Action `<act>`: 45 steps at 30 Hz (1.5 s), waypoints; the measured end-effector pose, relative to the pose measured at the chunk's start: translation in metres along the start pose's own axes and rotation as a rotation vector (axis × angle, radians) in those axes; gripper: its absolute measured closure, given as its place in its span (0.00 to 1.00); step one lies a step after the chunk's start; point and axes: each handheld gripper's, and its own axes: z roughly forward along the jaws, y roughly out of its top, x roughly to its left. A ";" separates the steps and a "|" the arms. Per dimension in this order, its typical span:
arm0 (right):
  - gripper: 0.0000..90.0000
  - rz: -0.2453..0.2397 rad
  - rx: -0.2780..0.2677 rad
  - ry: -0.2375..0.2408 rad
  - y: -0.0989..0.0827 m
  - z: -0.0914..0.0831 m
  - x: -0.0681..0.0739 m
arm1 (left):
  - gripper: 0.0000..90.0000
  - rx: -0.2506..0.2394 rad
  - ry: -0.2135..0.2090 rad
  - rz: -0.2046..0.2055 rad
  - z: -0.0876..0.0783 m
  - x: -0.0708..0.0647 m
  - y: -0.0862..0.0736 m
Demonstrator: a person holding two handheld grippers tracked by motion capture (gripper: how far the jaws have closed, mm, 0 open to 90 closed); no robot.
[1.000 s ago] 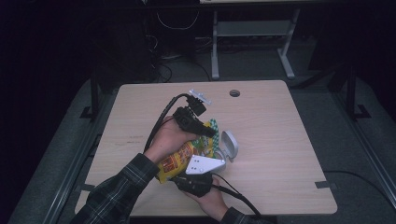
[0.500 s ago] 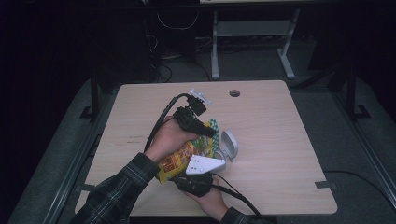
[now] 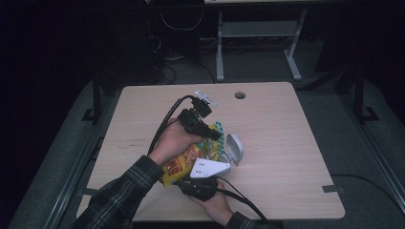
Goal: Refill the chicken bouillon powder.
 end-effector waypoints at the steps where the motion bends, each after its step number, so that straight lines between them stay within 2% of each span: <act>1: 1.00 0.001 0.000 0.000 0.000 0.000 0.000 | 1.00 0.002 0.001 0.002 0.000 0.000 0.000; 45: 1.00 0.000 -0.006 0.004 0.001 -0.001 0.001 | 1.00 0.020 -0.003 -0.001 0.002 0.000 0.002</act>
